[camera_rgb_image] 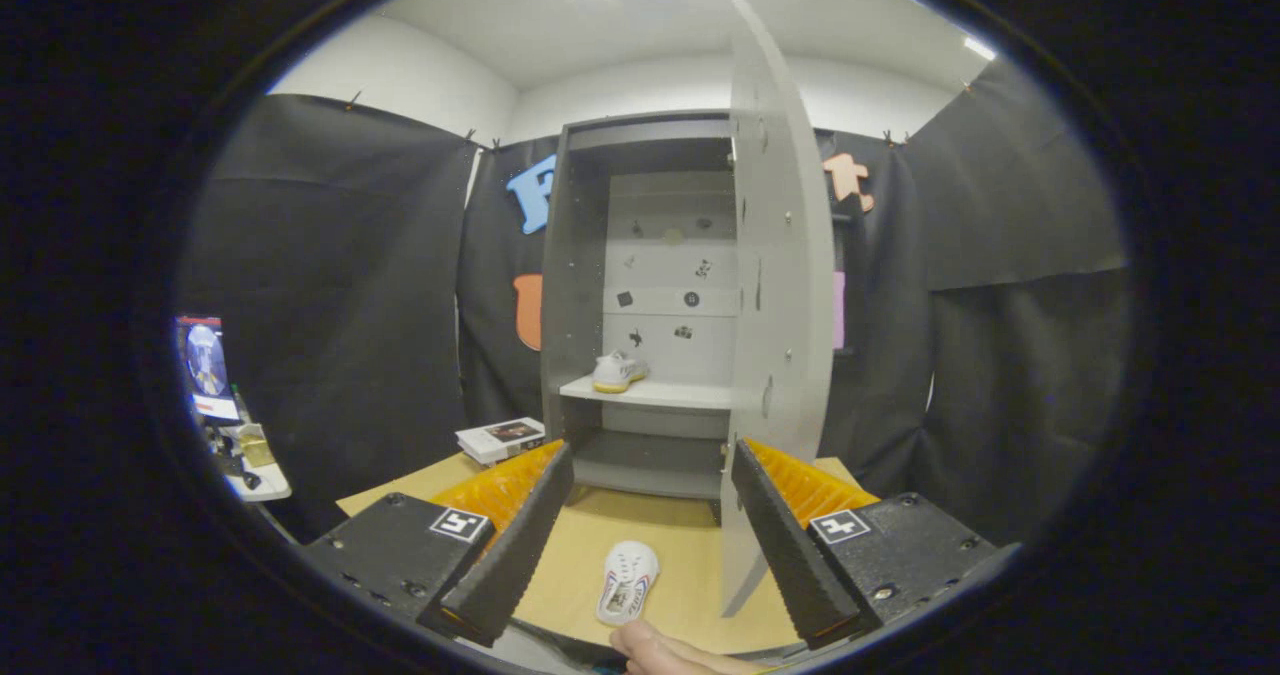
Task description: Open the shoe cabinet door, grab the shoes and put them into the shoe cabinet, then close the shoe cabinet door.
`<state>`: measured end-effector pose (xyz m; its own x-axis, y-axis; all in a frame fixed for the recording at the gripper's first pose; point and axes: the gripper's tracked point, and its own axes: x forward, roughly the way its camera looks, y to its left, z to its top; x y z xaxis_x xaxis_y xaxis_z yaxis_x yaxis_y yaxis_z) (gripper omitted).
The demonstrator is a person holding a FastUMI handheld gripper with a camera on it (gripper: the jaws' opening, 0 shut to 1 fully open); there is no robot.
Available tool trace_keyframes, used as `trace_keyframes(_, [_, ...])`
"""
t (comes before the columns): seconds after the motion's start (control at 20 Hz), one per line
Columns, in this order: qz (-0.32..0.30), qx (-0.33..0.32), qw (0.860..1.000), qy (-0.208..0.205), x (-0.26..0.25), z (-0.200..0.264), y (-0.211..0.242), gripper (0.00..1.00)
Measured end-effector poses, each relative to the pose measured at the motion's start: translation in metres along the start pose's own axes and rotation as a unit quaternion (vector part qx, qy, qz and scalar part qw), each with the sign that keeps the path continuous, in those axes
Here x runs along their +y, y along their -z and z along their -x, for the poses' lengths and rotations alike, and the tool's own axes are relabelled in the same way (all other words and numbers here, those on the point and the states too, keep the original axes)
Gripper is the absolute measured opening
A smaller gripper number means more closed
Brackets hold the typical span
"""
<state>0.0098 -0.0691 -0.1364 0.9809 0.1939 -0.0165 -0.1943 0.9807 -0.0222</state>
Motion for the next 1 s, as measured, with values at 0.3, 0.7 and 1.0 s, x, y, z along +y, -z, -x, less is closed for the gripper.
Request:
trace_keyframes(0.3, [-0.002,0.068,0.997,-0.029,0.06,-0.073,0.127,1.0])
trace_keyframes(0.7, [-0.037,0.207,0.978,0.019,0.061,-0.148,0.305,1.0])
trace_keyframes(1.0, [-0.081,0.259,0.962,0.044,0.063,-0.156,0.352,0.8])
